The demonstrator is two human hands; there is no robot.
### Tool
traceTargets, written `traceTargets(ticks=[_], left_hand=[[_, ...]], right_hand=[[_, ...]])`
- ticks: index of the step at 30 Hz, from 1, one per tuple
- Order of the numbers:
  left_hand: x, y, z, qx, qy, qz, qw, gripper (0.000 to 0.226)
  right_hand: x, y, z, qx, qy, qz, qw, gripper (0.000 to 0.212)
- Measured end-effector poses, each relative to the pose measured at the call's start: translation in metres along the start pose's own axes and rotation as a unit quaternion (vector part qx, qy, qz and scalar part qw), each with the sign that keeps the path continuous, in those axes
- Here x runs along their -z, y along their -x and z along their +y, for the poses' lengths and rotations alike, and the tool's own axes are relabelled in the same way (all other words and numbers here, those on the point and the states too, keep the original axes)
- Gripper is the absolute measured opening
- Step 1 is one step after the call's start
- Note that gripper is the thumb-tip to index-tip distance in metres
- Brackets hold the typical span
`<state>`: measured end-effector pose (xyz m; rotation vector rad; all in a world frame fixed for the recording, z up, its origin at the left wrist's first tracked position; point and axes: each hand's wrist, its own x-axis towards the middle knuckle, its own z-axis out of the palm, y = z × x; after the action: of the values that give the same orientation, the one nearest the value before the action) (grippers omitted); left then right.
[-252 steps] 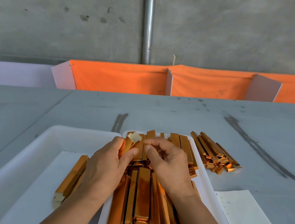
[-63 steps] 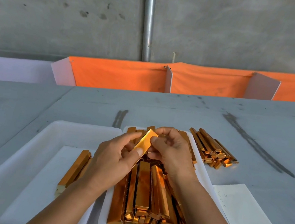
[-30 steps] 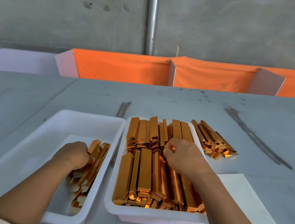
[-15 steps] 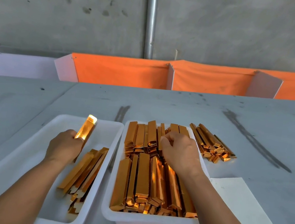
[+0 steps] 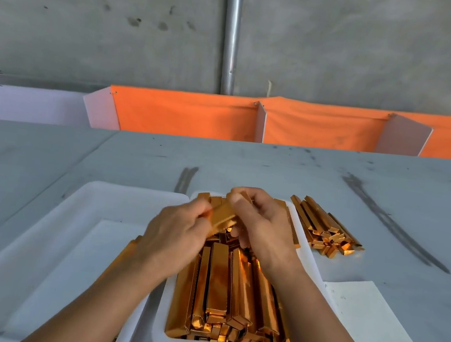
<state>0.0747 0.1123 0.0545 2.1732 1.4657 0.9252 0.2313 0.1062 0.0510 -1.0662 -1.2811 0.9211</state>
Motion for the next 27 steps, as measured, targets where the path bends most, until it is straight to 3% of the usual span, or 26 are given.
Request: traceTargets(ticks=[3, 6, 11, 16, 27], left_hand=[[-0.012, 0.006, -0.006, -0.071, -0.074, 0.022, 0.994, 0.012], [-0.02, 0.006, -0.014, -0.086, -0.105, 0.027, 0.99, 0.05], [-0.024, 0.004, -0.022, -0.092, -0.109, 0.06, 0.988, 0.051], [-0.022, 0.004, -0.021, -0.098, -0.132, 0.065, 0.984, 0.071], [-0.023, 0.005, -0.022, -0.092, -0.088, 0.068, 0.99, 0.069]], right_hand=[[0.001, 0.002, 0.008, -0.004, -0.008, 0.032, 0.999, 0.011], [0.003, 0.001, 0.015, -0.016, -0.011, 0.057, 0.998, 0.014], [0.007, -0.002, 0.019, -0.029, -0.034, 0.056, 0.997, 0.008], [0.009, -0.004, 0.021, -0.031, -0.024, 0.044, 0.998, 0.016], [0.01, -0.003, 0.018, -0.029, -0.058, 0.039, 0.997, 0.029]])
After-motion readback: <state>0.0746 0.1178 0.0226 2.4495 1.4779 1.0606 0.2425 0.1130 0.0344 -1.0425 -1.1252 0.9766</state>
